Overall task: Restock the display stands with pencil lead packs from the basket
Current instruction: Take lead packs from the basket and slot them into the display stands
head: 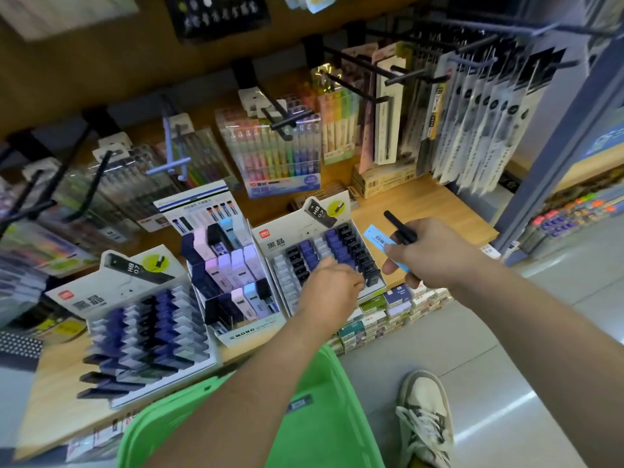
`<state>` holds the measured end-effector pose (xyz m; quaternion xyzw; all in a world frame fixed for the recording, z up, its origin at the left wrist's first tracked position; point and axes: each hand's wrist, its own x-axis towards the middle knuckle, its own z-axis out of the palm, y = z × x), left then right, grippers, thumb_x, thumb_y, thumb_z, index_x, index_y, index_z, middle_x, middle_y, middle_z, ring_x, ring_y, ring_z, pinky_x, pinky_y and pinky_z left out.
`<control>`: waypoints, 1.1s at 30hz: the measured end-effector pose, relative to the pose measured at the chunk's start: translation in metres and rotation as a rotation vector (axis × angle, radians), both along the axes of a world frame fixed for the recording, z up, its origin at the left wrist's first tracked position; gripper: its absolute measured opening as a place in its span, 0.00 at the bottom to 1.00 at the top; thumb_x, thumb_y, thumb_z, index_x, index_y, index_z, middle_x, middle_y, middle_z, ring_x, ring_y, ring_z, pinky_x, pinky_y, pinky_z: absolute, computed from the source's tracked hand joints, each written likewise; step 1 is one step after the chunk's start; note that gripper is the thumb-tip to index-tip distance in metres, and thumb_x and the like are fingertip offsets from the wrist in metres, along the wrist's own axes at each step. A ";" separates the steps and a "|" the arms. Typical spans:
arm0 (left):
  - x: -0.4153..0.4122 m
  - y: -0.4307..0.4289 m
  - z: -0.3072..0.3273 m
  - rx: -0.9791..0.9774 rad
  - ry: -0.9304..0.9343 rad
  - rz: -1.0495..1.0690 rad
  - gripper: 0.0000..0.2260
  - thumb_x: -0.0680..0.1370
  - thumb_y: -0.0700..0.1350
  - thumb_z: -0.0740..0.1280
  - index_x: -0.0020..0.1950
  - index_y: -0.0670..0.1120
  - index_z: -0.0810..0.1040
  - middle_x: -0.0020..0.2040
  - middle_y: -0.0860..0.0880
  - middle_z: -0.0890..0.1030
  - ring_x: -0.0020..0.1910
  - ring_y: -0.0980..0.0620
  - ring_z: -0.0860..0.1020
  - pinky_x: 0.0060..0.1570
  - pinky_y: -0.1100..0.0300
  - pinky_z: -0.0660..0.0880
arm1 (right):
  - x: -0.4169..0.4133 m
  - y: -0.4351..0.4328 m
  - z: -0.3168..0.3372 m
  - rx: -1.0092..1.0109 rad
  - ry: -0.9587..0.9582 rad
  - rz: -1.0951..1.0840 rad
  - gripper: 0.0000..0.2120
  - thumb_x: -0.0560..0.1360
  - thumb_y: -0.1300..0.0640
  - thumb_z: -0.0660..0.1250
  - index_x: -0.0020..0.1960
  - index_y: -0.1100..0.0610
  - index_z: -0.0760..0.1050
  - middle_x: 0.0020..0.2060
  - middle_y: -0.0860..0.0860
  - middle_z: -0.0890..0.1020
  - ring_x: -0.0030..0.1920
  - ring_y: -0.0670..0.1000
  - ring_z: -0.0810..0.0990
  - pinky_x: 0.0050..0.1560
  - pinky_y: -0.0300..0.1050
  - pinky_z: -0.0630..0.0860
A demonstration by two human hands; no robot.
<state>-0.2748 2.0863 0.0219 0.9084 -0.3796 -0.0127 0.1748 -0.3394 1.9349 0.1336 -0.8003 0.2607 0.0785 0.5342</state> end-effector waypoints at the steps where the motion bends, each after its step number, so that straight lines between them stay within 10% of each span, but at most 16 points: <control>1: -0.001 0.003 0.004 -0.038 0.021 0.025 0.09 0.80 0.44 0.63 0.52 0.46 0.84 0.49 0.50 0.83 0.48 0.49 0.72 0.54 0.58 0.69 | 0.001 0.003 0.000 -0.003 -0.003 0.012 0.05 0.81 0.60 0.64 0.55 0.59 0.72 0.36 0.53 0.84 0.18 0.45 0.70 0.18 0.34 0.64; 12: 0.029 0.137 0.053 -0.268 0.003 0.617 0.09 0.75 0.42 0.71 0.54 0.49 0.83 0.45 0.53 0.82 0.37 0.61 0.74 0.42 0.65 0.72 | 0.014 0.053 0.005 0.019 -0.022 0.191 0.04 0.81 0.58 0.63 0.47 0.53 0.72 0.33 0.53 0.82 0.21 0.43 0.72 0.22 0.36 0.66; 23: 0.062 0.141 0.044 0.053 -0.119 0.460 0.04 0.76 0.45 0.69 0.49 0.46 0.80 0.46 0.48 0.78 0.52 0.47 0.74 0.46 0.57 0.70 | 0.035 0.086 -0.004 -0.013 -0.086 0.286 0.05 0.80 0.57 0.63 0.56 0.53 0.74 0.33 0.52 0.82 0.27 0.47 0.75 0.33 0.45 0.72; 29: 0.060 0.170 0.073 -0.298 -0.116 0.593 0.03 0.74 0.43 0.72 0.47 0.47 0.82 0.40 0.51 0.81 0.40 0.51 0.77 0.44 0.59 0.74 | 0.040 0.092 -0.005 -0.033 -0.108 0.289 0.05 0.80 0.57 0.63 0.55 0.56 0.75 0.34 0.52 0.82 0.22 0.40 0.73 0.31 0.42 0.69; 33: 0.058 0.182 0.071 -0.161 -0.128 0.555 0.08 0.75 0.43 0.71 0.53 0.44 0.84 0.50 0.47 0.83 0.48 0.48 0.79 0.52 0.58 0.73 | 0.044 0.097 -0.006 -0.054 -0.113 0.294 0.05 0.80 0.57 0.63 0.54 0.56 0.75 0.35 0.54 0.83 0.22 0.43 0.73 0.31 0.44 0.70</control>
